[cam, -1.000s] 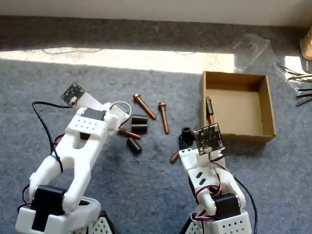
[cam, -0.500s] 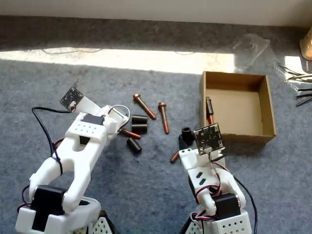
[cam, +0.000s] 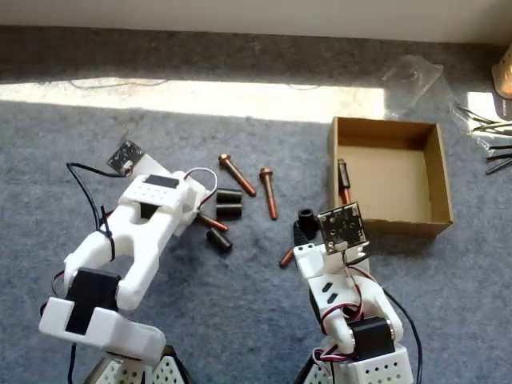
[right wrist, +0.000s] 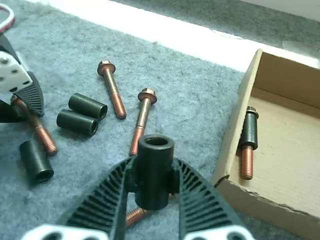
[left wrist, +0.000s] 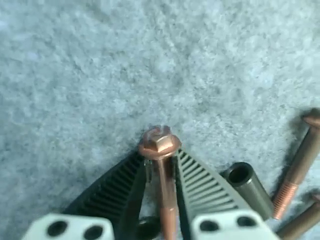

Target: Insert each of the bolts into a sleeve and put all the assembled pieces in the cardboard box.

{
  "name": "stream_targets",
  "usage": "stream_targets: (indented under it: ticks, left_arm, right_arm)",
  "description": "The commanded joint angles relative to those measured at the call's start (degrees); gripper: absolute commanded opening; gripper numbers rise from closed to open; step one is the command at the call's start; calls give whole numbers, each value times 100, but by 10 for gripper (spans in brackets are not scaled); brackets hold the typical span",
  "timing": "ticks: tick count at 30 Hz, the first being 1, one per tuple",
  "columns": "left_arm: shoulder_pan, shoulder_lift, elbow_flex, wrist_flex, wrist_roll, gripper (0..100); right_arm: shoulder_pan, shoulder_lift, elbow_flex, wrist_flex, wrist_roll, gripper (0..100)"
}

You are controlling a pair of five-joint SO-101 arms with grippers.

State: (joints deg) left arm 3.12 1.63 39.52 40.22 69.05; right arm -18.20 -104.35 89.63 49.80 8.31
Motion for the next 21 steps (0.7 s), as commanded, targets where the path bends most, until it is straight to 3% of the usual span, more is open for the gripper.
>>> stream_targets:
  ticks: [1, 18, 21]
  left_arm:
    - [-119, 22, -242, 62, 9, 62]
    - [-84, 13, -620, 70, 0, 88]
    - [-84, 13, -813, 132, -580, 88]
  right_arm:
    - [84, -84, -66, -171, -26, 5]
    - [84, -84, -4, -171, -26, 5]
    - [84, -84, 92, -189, -18, 5]
